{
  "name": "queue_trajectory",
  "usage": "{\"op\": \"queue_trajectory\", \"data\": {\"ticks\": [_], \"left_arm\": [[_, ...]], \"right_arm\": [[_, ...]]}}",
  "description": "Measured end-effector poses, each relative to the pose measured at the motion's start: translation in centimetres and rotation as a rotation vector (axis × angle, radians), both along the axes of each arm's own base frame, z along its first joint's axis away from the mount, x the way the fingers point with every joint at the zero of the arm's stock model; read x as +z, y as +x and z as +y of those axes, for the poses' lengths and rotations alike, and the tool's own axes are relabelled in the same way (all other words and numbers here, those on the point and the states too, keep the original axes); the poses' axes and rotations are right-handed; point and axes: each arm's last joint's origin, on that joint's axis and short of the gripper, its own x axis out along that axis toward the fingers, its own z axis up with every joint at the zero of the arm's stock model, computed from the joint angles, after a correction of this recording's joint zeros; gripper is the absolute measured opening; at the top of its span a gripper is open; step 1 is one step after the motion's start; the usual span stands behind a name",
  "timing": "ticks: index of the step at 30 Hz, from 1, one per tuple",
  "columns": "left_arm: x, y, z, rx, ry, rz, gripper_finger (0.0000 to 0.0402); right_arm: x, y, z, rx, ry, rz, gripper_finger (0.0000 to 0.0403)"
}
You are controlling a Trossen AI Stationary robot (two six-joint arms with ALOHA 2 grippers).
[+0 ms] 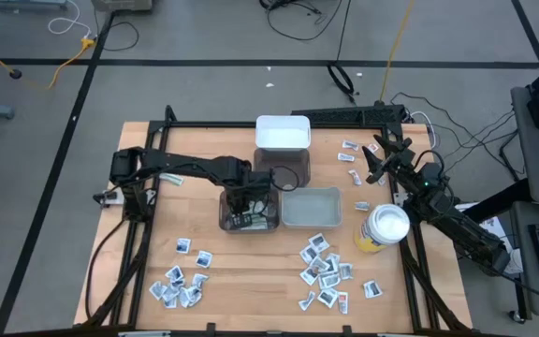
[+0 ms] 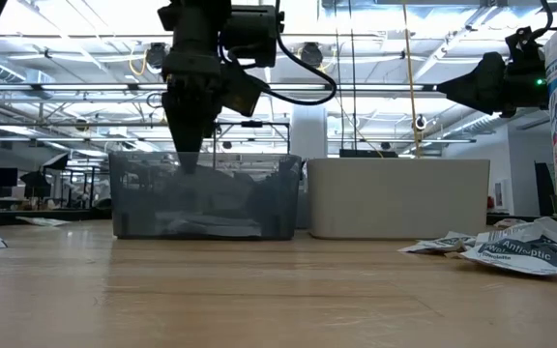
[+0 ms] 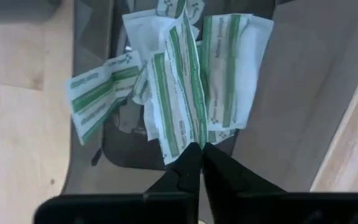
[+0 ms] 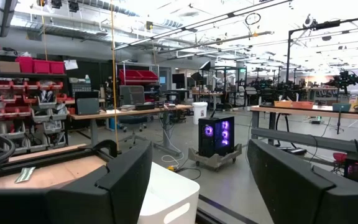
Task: Pick & Place First Aid Supplies
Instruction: Put the white bandage into the bottom black bin
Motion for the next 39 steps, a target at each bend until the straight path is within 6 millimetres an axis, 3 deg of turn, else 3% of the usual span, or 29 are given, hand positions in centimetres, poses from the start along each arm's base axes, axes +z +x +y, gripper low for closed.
{"op": "queue_trajectory", "data": {"ticks": [3,12,18,24,33,39], "left_arm": [[0.0,0.0,0.0,-0.014,0.01,0.002,0.007],[0.0,-0.1,0.2,-0.051,-0.011,-0.002,0.0246],[1.5,-1.2,1.3,-0.046,-0.011,-0.009,0.031],[3.0,-2.8,2.4,-0.083,-0.013,0.01,0.0332],[5.1,-5.4,4.6,-0.233,0.09,0.049,0.0315],[5.5,-7.2,7.5,-0.091,0.1,0.069,0.0308]], "right_arm": [[0.0,0.0,0.0,-0.001,0.0,0.0,0.0263],[0.0,0.0,0.0,-0.001,0.0,0.0,0.0263],[0.0,0.0,0.0,0.0,0.0,0.0,0.0263],[0.0,0.0,0.0,0.0,-0.001,-0.001,0.0263],[0.0,0.0,0.0,0.0,0.0,0.0,0.0263],[0.0,0.0,0.0,-0.001,0.0,0.0,0.0263]]}}
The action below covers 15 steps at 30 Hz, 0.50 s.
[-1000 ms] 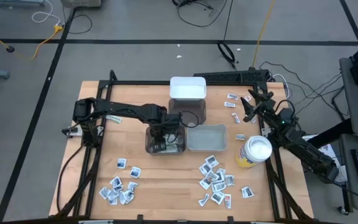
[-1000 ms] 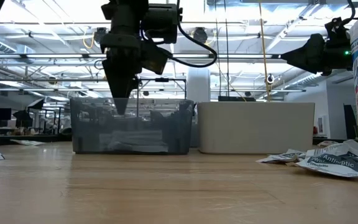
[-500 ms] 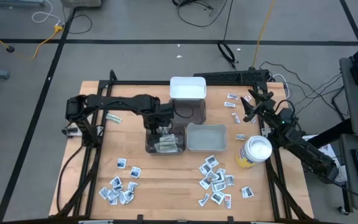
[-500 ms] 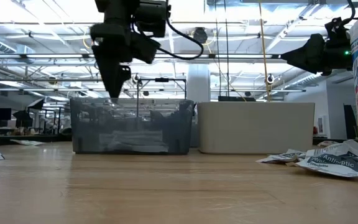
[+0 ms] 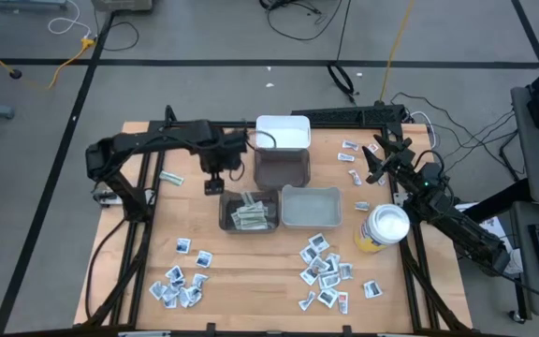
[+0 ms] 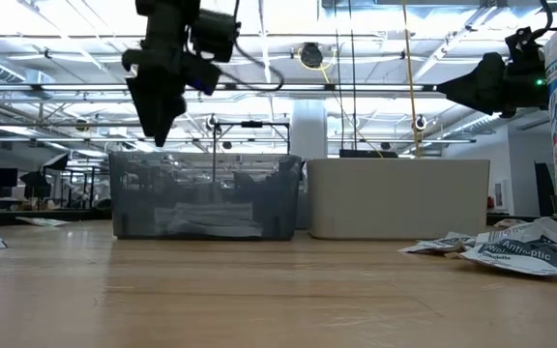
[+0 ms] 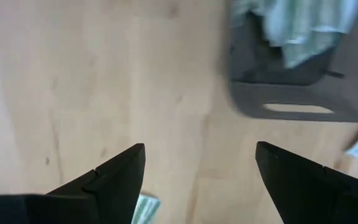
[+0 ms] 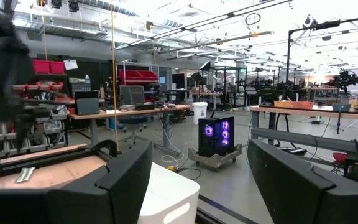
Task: Pick & Place First Aid Supplies
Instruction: Put the white bandage into the bottom black bin
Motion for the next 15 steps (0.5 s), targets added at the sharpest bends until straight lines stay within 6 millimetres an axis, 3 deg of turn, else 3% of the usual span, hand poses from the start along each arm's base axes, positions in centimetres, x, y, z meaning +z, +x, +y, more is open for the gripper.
{"op": "queue_trajectory", "data": {"ticks": [8,15], "left_arm": [[-1.6,-4.2,4.4,0.414,-0.018,0.068,0.032],[-2.7,-8.0,6.5,0.859,-0.019,0.102,0.0313]], "right_arm": [[0.0,0.0,0.0,0.0,0.0,0.0,0.0263],[0.0,0.0,0.0,0.0,0.0,0.0,0.0263]]}}
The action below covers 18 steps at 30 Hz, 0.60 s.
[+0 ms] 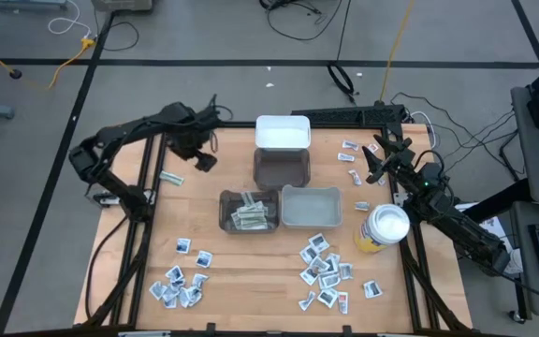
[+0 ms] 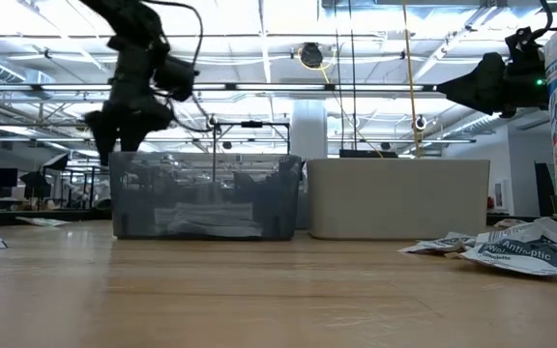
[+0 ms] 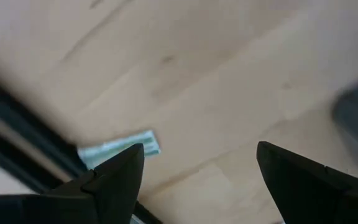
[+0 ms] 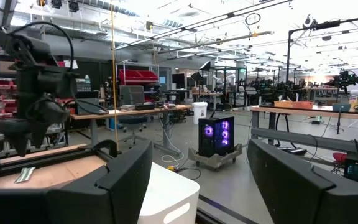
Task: Pick & Place First Aid Supplies
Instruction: Put the white bandage into the bottom black bin
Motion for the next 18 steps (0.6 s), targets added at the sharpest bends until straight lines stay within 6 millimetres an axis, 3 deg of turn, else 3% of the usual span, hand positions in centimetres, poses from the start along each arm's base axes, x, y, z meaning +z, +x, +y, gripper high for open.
{"op": "queue_trajectory", "data": {"ticks": [4,10,18], "left_arm": [[-0.4,-2.3,0.4,0.257,0.004,0.012,0.0305],[-1.3,-5.4,-0.4,0.597,-0.039,-0.016,0.0308],[-2.8,-8.6,-1.9,0.829,-0.05,0.024,0.0315]], "right_arm": [[0.0,0.0,0.0,0.0,0.0,0.0,0.0263],[0.0,0.0,0.0,0.0,0.0,0.0,0.0263],[0.0,0.0,0.0,0.0,0.0,0.001,0.0263]]}}
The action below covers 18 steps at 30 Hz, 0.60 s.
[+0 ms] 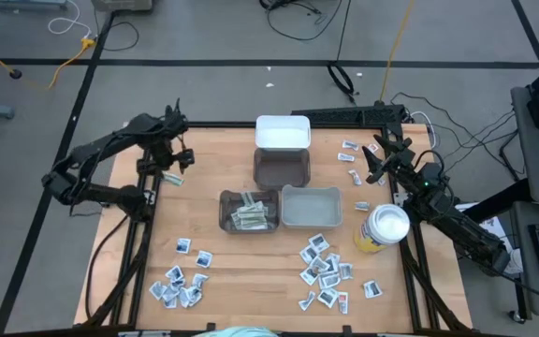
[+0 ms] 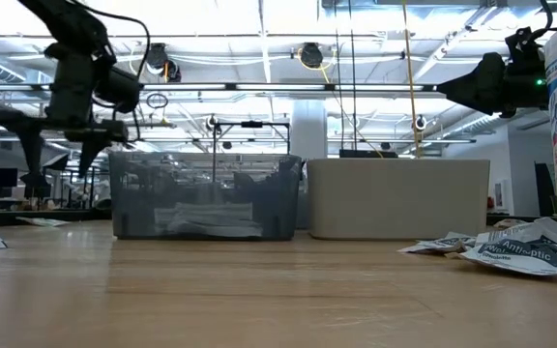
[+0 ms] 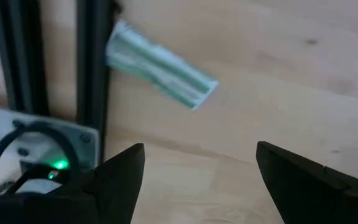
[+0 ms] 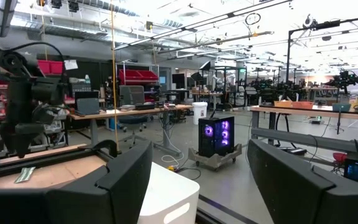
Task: Pick & Place First Aid Supplies
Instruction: Put the white bandage into the bottom black bin
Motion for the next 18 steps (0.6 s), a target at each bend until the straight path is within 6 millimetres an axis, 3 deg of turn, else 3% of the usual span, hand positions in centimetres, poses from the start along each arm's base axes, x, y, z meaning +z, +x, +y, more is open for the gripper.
{"op": "queue_trajectory", "data": {"ticks": [9,18], "left_arm": [[-3.0,-0.6,-0.1,0.081,0.03,-0.014,0.0301],[-5.5,-0.7,-0.2,0.096,0.094,-0.054,0.0314]], "right_arm": [[0.0,0.0,0.0,0.0,0.0,-0.001,0.0263],[0.0,0.0,0.0,0.0,0.0,0.0,0.0263]]}}
